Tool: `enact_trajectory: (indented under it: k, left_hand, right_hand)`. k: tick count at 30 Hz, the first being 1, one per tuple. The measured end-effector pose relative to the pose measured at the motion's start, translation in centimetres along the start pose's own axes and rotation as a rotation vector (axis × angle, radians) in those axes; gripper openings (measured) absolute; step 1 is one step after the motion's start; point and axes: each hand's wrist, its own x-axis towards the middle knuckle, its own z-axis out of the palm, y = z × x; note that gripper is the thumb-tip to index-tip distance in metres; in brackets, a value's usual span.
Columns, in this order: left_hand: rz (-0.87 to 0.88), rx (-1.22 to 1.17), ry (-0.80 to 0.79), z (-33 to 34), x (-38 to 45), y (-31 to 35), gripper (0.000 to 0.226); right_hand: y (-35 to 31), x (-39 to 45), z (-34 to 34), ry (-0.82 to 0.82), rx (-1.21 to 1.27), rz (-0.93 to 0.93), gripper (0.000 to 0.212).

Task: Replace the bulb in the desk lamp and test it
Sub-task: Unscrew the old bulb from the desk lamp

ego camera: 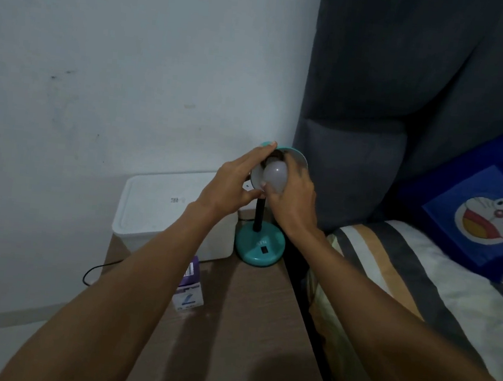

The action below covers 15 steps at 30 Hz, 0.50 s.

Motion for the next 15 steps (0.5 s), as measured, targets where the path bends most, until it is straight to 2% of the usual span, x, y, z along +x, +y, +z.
enact_trajectory:
  k: [2, 7, 11, 15]
  left_hand:
    - [-0.006, -0.008, -0.002, 0.01, 0.02, -0.02, 0.099]
    - [-0.005, 0.001, -0.003, -0.03, -0.02, -0.05, 0.100]
    - [-0.017, -0.012, 0.000, 0.10, -0.11, -0.15, 0.100]
    - [-0.023, -0.018, 0.003, -0.14, -0.13, -0.20, 0.099]
  right_hand:
    - [-0.04, 0.32, 0.03, 0.003, -0.021, 0.017, 0.055]
    - [-0.10, 0.06, 0.17, -0.018, -0.019, -0.010, 0.063]
    - [-0.34, 0.42, 0.32, 0.017, -0.010, 0.071, 0.053]
    - [-0.41, 0.26, 0.27, -0.016, -0.002, 0.017, 0.062]
